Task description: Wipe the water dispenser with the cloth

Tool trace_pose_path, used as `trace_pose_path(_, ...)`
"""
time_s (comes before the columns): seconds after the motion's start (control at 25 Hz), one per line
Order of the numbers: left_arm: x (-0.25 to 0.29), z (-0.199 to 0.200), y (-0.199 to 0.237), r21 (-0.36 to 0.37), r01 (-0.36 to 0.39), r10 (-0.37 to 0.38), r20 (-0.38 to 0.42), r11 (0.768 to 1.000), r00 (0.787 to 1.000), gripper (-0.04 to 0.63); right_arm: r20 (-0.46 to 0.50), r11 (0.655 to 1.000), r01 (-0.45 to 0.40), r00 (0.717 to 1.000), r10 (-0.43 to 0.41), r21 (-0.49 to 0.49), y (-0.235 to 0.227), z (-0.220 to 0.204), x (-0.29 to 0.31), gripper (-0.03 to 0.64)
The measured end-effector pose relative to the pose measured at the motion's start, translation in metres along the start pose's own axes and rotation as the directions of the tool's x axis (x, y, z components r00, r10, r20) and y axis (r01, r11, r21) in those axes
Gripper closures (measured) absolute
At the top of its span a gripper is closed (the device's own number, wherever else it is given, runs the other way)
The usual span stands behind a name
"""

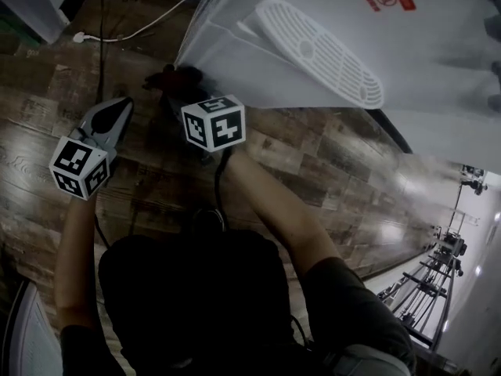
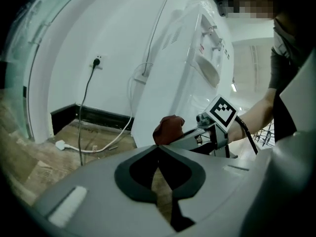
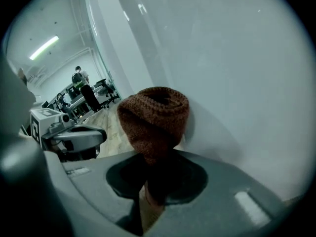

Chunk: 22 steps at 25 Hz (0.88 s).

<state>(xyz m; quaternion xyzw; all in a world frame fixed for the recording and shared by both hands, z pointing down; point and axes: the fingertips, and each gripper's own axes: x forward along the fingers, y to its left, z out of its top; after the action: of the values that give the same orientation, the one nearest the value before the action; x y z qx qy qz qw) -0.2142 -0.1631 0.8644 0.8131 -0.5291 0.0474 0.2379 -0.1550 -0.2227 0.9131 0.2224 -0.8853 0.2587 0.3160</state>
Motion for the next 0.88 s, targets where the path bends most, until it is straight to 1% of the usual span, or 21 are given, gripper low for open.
trace_pose_path(0.08, -0.015, 0.029, -0.013, -0.006, -0.009, 0.009, 0.005, 1.000, 1.000, 0.578, 0.010, 1.000, 0.006, 1.000, -0.006, 0.017, 0.010, 0.023, -0.026, 0.557)
trace_pose_path(0.2, -0.044, 0.077, -0.042, 0.011, -0.009, 0.009, 0.005, 1.000, 1.000, 0.578, 0.002, 0.999, 0.014, 1.000, -0.014, 0.028, 0.029, 0.055, -0.062, 0.557)
trace_pose_path(0.36, -0.076, 0.134, -0.073, 0.022, -0.013, 0.013, -0.008, 1.000, 1.000, 0.578, -0.028, 1.000, -0.018, 0.999, 0.018, 0.023, 0.062, 0.095, -0.096, 0.557)
trace_pose_path(0.44, -0.086, 0.161, -0.086, 0.023, -0.017, 0.018, -0.013, 1.000, 1.000, 0.578, -0.035, 0.999, -0.036, 0.999, 0.038, 0.039, 0.075, 0.116, -0.112, 0.557)
trace_pose_path(0.6, -0.106, 0.208, -0.112, 0.006, -0.017, 0.017, -0.021, 1.000, 1.000, 0.578, -0.034, 0.996, -0.047, 0.998, 0.050, 0.082, 0.096, 0.148, -0.145, 0.557)
trace_pose_path(0.76, -0.119, 0.253, -0.127, -0.012, -0.028, 0.028, -0.027, 1.000, 0.999, 0.578, -0.046, 0.992, -0.060, 0.997, 0.066, 0.108, 0.113, 0.177, -0.176, 0.557)
trace_pose_path(0.88, -0.130, 0.286, -0.138, -0.013, -0.041, 0.041, -0.027, 0.999, 0.999, 0.578, -0.021, 0.988, -0.079, 0.996, 0.083, 0.134, 0.127, 0.204, -0.202, 0.557)
